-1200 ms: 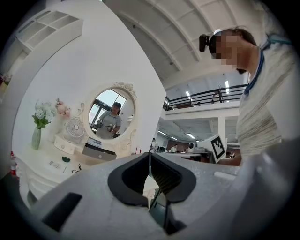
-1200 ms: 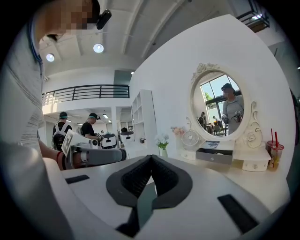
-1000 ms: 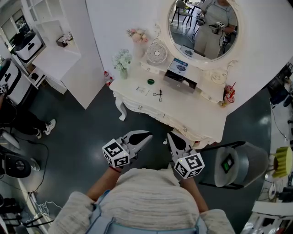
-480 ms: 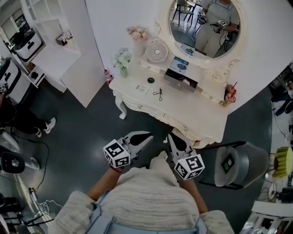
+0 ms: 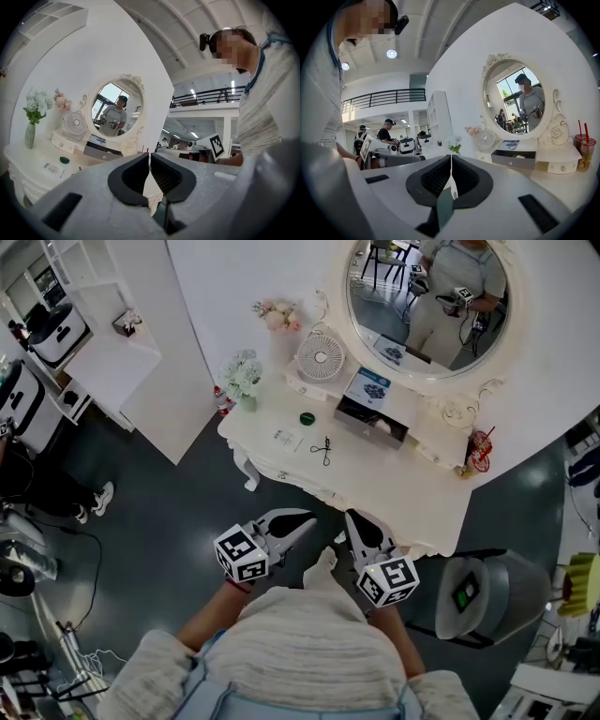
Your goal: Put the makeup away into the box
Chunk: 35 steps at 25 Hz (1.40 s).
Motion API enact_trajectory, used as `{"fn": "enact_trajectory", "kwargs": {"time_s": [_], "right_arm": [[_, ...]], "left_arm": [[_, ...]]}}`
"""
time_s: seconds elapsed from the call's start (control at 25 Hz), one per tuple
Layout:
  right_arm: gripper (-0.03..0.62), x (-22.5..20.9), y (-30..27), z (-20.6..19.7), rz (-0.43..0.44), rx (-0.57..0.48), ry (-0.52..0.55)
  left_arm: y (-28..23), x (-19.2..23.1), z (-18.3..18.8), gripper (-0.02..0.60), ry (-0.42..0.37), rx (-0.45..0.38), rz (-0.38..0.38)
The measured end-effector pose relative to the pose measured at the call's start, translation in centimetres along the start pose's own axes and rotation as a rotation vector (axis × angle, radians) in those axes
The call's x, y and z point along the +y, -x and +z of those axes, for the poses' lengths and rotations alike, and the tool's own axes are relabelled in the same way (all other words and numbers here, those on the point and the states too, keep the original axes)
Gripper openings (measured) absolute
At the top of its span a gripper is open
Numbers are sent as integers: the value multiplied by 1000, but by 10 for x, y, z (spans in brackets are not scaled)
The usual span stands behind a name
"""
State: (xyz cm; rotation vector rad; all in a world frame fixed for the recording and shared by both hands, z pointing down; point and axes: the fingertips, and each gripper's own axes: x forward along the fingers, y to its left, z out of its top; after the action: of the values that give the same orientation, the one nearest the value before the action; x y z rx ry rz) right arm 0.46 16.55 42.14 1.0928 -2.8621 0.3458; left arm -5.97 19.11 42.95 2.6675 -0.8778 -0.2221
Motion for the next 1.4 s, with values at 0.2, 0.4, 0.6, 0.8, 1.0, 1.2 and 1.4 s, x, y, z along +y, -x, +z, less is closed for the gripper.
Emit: {"fn": "enact_trajectory", "kwargs": {"time_s": [0.2, 0.4, 0.6, 0.8, 1.0, 1.2, 1.4], "right_arm": [[11, -31, -24, 6, 11, 9, 4], [11, -64, -42, 17, 14, 8, 1], [11, -92, -55, 26, 28, 16, 4], [11, -117, -63, 30, 50, 26, 5], [11, -138, -69, 34, 81, 24, 16], [11, -151, -72, 27, 84, 44, 0], [11, -160, -78, 26, 83, 61, -2]], "left_arm": [[-31, 27, 7, 15, 1, 12, -3], [-59, 50, 12, 15, -1, 27, -1], [-87, 69, 19, 15, -12, 40, 14], [-112, 83, 16, 15, -28, 64, 41], [-128, 94, 10, 17, -40, 75, 74], [-136, 104, 6, 17, -49, 89, 102], [-142, 119, 6, 17, -38, 94, 118]]}}
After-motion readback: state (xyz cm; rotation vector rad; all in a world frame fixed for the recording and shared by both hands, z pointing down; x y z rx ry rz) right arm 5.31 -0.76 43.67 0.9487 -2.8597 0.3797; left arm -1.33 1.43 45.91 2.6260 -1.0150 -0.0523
